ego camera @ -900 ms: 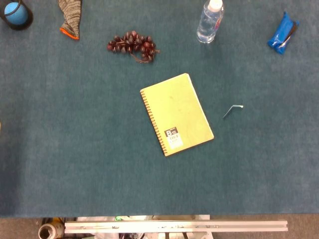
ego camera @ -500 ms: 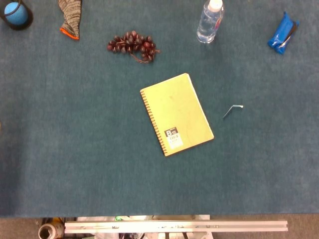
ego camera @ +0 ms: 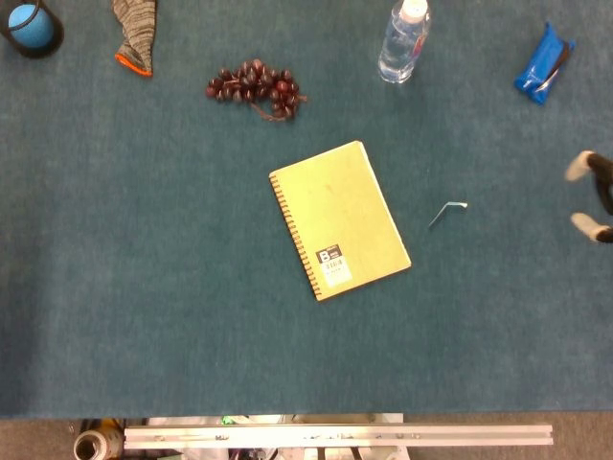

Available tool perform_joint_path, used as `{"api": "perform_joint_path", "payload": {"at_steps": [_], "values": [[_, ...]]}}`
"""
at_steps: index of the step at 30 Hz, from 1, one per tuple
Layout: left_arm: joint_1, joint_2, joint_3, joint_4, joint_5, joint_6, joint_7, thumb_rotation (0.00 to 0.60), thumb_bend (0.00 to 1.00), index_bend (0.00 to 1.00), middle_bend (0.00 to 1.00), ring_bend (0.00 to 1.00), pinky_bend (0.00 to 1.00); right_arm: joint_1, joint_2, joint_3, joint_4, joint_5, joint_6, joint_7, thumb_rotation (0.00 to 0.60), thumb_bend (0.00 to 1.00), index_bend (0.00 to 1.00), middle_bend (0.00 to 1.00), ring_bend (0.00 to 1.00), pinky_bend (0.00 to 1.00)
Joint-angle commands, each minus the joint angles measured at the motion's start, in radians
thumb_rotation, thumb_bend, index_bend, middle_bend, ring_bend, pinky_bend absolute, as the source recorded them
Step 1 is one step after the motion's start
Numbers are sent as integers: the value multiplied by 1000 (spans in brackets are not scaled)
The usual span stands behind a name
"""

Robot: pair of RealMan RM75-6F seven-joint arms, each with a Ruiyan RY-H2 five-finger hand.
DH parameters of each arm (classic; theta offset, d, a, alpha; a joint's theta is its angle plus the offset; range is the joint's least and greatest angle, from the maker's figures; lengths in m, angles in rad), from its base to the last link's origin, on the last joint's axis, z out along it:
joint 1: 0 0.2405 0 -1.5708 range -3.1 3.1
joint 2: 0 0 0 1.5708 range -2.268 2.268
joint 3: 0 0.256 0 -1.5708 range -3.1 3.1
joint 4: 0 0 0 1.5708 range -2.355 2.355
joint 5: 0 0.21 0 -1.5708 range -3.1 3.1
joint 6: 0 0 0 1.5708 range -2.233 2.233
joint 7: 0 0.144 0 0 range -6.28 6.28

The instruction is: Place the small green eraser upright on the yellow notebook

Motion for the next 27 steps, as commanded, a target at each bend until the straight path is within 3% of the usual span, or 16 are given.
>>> {"api": "perform_joint_path", "payload": {"at_steps": [1, 9, 27], "values": [[1, 2, 1, -1, -1, -1, -3, 600, 313, 200, 249, 200, 193, 59, -46, 18, 18, 24, -70, -44, 600, 168, 450, 943, 1000, 1000], [3, 3, 6, -1, -5, -9, -6, 600, 313, 200, 248, 199, 193, 170, -135, 23, 69, 74, -217, -130, 600, 191, 456, 961, 1000, 1000], [12, -1, 9, 13, -10, -10, -31, 600, 313, 200, 248, 199, 193, 302, -308, -12, 205, 172, -380, -266, 600, 230, 473, 964, 1000, 1000]]}}
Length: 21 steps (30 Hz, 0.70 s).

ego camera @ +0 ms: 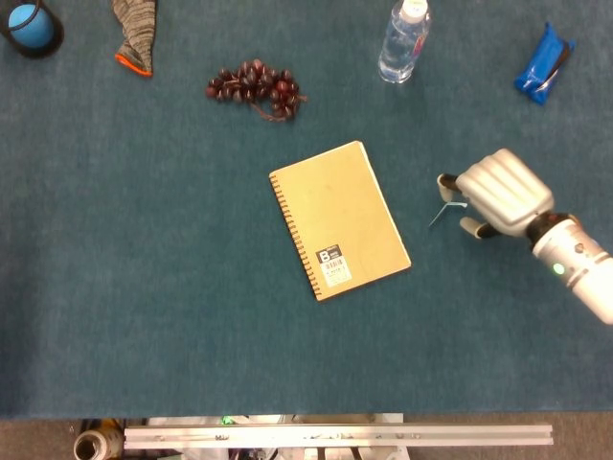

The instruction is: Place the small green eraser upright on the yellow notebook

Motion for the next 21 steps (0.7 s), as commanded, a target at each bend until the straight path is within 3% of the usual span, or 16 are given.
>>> {"api": "perform_joint_path", "payload": {"at_steps": [1, 21], "values": [[1, 0, 0, 3, -2, -1, -3, 600, 313, 200, 248, 199, 193, 10, -15, -6, 13, 14, -12, -14, 600, 238, 474, 964, 1000, 1000], [17, -3, 2, 29, -8, 6, -37, 600, 313, 200, 248, 200, 193, 73, -94, -30, 87, 110, -58, -86, 600, 289, 480, 964, 1000, 1000]]}}
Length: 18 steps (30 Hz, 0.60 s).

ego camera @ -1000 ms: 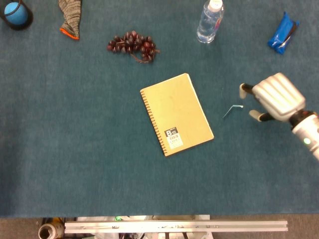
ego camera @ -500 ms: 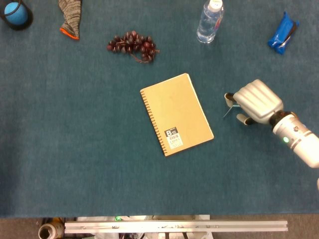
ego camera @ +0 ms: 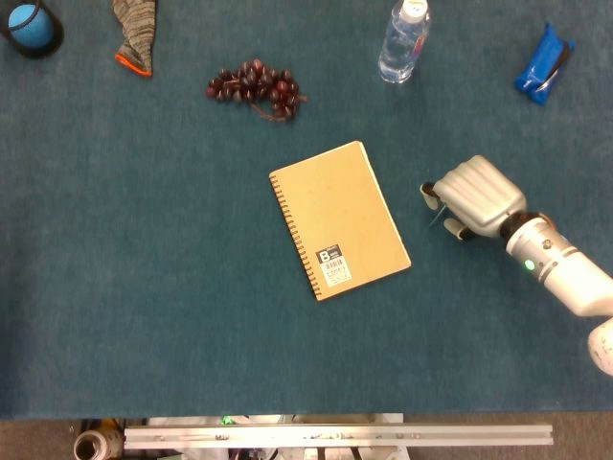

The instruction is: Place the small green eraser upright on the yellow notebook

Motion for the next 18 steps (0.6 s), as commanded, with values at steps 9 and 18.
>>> {"api": "perform_joint_path", "payload": {"at_steps": [9, 18], "values": [[2, -1, -1, 5, -2, -1, -5, 600, 313, 200, 248, 199, 193, 21, -32, -13, 30, 23, -4, -11, 600, 299, 490, 964, 1000, 1000], [6, -1, -1, 10, -5, -2, -11, 600, 313, 200, 248, 200, 193, 33, -54, -22, 52, 34, -2, -18, 600, 334, 537, 964, 1000, 1000]]}}
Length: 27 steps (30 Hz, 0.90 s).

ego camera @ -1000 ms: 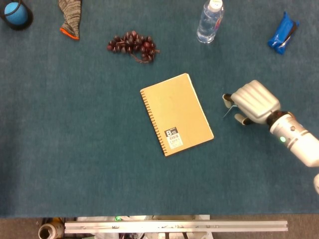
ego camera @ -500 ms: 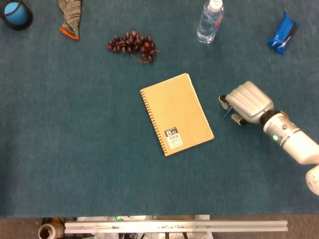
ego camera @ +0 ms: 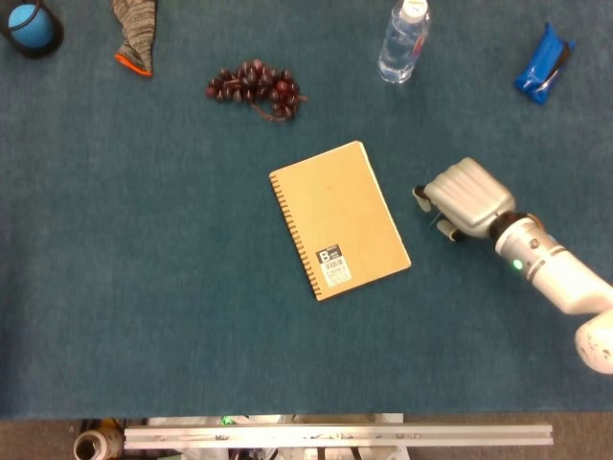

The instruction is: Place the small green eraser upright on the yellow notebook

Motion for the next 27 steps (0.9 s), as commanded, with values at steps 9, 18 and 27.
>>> {"api": "perform_joint_path", "payload": {"at_steps": [9, 18, 27], "values": [[0, -3, 0, 5, 3, -3, -3, 600, 313, 200, 248, 200, 193, 8, -16, -6, 15, 22, 6, -11, 600, 362, 579, 964, 1000, 1000], [3, -3, -1, 7, 2, 2, -7, 600, 314, 200, 248, 200, 193, 15, -20, -7, 17, 36, 9, -11, 600, 377, 619, 964, 1000, 1000], [3, 0, -2, 6, 5, 1, -7, 600, 314, 200, 248, 200, 193, 8, 27, 53, -56, 56, 8, 169, 600, 393, 625, 972, 1000, 1000]]}}
